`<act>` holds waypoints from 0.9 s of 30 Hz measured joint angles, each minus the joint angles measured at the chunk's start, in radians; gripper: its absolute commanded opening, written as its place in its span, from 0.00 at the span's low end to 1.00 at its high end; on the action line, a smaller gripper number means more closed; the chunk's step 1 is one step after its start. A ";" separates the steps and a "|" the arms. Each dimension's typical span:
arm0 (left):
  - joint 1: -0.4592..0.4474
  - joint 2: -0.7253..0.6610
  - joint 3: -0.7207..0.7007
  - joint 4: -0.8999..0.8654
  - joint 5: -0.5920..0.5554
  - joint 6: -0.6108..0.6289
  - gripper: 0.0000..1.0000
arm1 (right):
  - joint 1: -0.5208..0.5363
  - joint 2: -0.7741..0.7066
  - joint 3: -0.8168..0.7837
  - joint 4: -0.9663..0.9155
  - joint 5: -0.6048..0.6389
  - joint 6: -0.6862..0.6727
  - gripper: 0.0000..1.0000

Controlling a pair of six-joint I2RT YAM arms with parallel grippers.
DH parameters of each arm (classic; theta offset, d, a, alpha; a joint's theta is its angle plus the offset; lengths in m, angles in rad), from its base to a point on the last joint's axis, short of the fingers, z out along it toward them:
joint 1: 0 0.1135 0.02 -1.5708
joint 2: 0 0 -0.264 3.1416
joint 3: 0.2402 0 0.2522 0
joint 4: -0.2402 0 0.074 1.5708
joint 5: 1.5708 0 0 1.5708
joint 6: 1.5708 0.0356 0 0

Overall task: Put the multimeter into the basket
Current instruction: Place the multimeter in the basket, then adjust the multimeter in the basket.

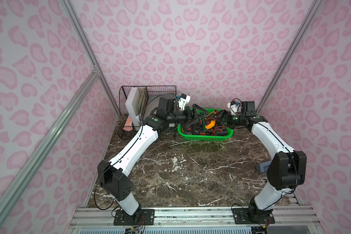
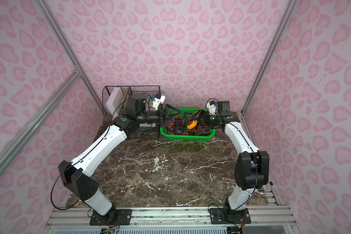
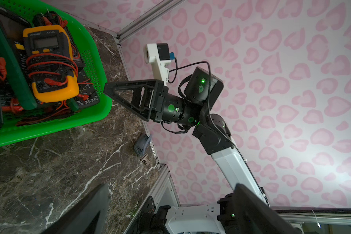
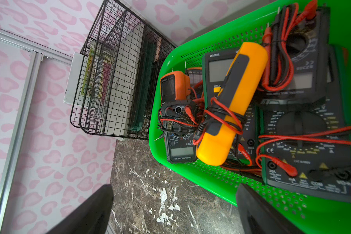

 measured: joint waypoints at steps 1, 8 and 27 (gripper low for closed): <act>0.000 -0.007 -0.007 -0.008 -0.004 0.002 0.98 | 0.001 0.015 0.008 0.003 0.000 0.007 0.99; 0.000 -0.063 -0.043 -0.061 -0.045 0.026 0.99 | 0.005 0.144 0.105 0.052 0.000 0.040 0.99; 0.016 -0.098 -0.071 -0.134 -0.074 0.063 0.98 | 0.045 0.347 0.320 0.039 0.014 0.069 0.99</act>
